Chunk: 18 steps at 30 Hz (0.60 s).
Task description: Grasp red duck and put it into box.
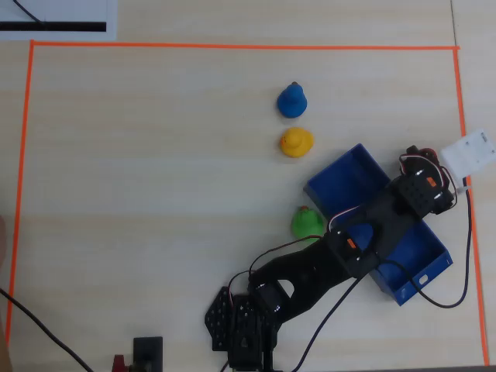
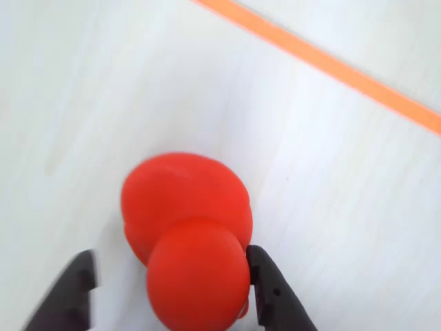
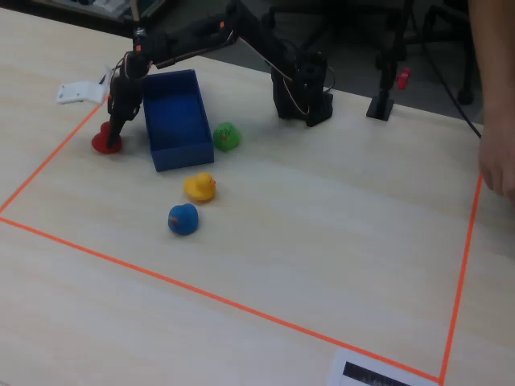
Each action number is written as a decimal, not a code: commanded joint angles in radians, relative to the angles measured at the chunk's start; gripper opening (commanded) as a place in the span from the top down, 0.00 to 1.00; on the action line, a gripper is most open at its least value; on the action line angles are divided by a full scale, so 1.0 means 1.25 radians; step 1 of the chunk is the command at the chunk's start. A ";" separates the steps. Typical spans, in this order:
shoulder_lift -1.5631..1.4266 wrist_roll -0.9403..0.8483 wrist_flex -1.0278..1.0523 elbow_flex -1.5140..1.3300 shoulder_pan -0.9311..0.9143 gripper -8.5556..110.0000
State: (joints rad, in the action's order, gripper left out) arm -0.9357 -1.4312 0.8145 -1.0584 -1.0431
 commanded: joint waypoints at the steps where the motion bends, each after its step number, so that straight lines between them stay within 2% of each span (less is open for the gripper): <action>1: -0.012 -0.004 0.018 0.059 0.020 0.74; 8: -0.011 -0.037 0.053 0.070 0.029 0.81; 12: -0.010 -0.110 0.081 0.079 0.037 0.93; 18: -0.065 -0.076 0.126 0.090 0.038 0.93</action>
State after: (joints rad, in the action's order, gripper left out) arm -0.9357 -1.5539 0.9541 -1.0170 -1.0124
